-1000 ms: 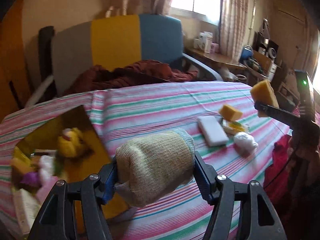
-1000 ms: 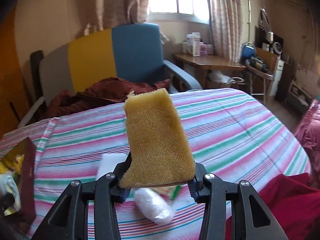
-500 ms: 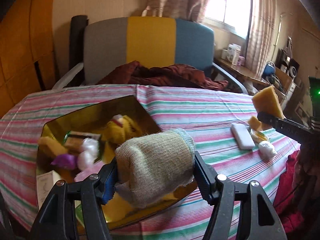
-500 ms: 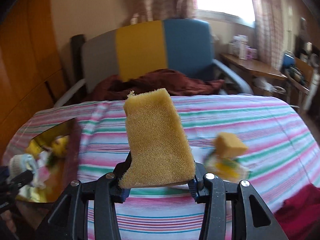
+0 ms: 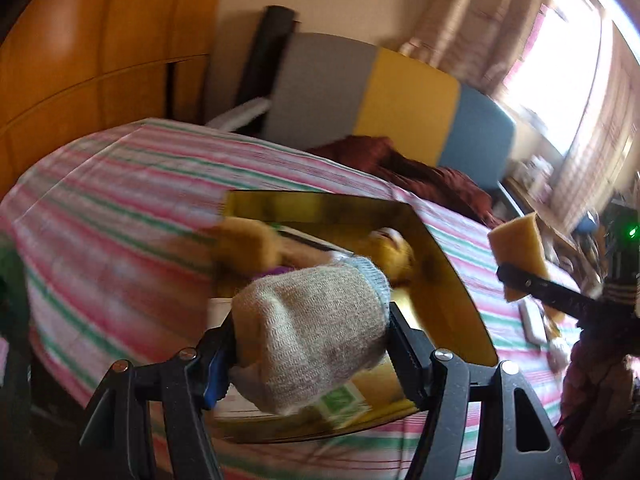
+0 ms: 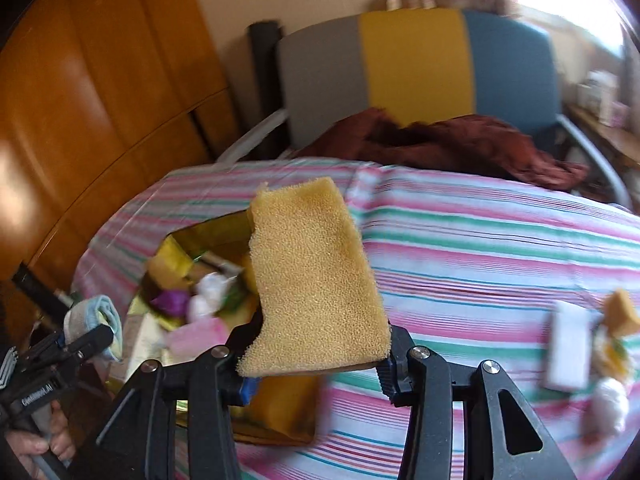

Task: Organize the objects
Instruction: 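Lift the sock and sponge and carry them over the gold tray, then open both tools to drop the sock and sponge into the tray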

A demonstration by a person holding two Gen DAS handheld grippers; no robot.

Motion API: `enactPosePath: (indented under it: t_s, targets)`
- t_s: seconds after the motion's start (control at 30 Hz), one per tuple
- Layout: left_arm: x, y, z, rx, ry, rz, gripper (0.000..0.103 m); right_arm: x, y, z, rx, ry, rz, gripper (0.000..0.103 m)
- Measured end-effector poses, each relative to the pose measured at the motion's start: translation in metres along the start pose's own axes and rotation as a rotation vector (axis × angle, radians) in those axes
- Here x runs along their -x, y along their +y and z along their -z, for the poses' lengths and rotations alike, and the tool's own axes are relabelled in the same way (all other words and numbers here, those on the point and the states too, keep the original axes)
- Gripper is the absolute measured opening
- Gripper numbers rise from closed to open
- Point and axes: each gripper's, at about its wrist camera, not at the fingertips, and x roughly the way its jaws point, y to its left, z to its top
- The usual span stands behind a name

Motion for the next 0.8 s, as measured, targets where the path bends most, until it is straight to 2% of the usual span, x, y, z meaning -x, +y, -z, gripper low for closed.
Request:
enactPosePath:
  t_s: [0.1,0.23,0.6,0.8]
  targets:
    - [0.01,0.023,0.0,0.035,-0.024,-0.039,0.067,-0.022,0.023,-0.009,0.04,0.033,-0.033,0.047]
    - [0.014,0.039,0.0,0.064,-0.036,-0.054,0.067,-0.044,0.052,-0.02,0.089,0.053,-0.073,0.047]
    - [-0.005,0.025,-0.003,0.038,-0.003,-0.009,0.067,-0.084,0.08,-0.051,0.129,0.101,-0.102,0.047]
    - [-0.016,0.019,-0.02,0.04,-0.006,0.02,0.067,-0.1,0.087,-0.069,0.14,0.108,-0.111,0.049]
